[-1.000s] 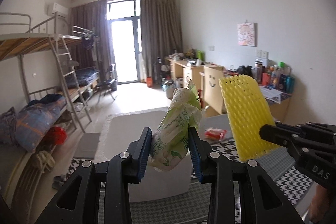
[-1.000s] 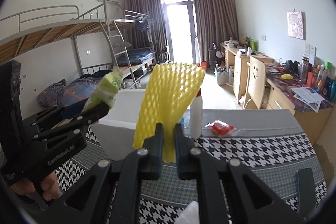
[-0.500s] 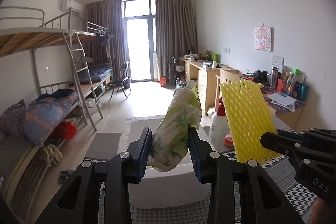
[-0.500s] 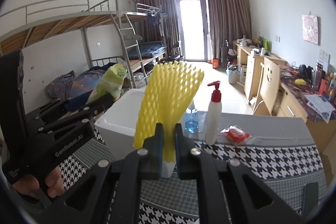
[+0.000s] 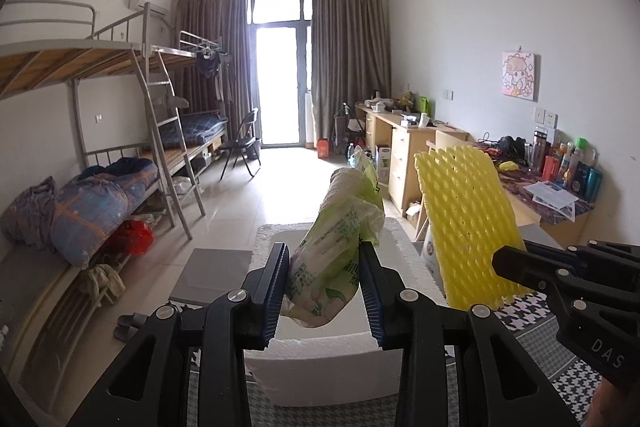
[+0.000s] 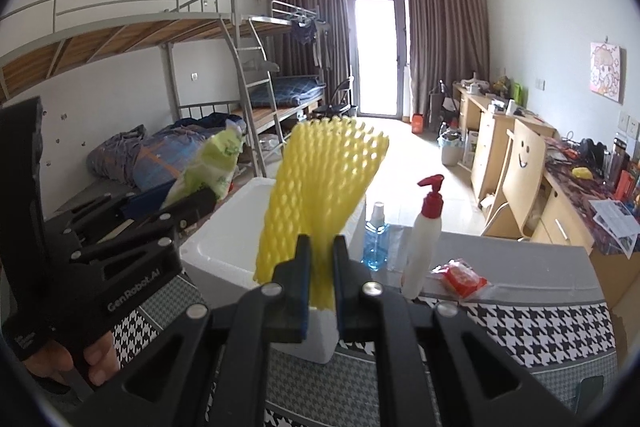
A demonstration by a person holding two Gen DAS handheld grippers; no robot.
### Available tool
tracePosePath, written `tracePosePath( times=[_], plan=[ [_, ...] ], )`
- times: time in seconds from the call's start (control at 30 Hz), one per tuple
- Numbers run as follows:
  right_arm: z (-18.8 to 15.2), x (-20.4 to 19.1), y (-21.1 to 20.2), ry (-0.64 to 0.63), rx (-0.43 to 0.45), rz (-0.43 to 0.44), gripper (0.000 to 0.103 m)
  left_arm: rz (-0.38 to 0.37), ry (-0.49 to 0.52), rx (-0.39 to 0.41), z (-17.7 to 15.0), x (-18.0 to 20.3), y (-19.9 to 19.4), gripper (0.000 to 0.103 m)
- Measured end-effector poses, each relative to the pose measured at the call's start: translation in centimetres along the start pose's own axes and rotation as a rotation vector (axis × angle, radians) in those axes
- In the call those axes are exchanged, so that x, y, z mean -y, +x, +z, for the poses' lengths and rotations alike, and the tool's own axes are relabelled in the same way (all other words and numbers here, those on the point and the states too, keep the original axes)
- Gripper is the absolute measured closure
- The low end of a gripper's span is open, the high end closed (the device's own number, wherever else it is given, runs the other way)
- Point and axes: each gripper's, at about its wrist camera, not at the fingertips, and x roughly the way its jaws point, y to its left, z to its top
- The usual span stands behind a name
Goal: Organize soft objects
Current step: 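Carry the bag and yellow foam net with both tools over the white foam box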
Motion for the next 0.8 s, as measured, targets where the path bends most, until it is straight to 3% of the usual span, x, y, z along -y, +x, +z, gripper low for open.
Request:
tracePosePath(
  times=[0.8],
  plan=[
    [1.3,0.2,4.6,0.020,-0.071,-0.005,0.090,-0.012,-0.016,-0.106,0.7,-0.3,5.2,0.065]
  ],
)
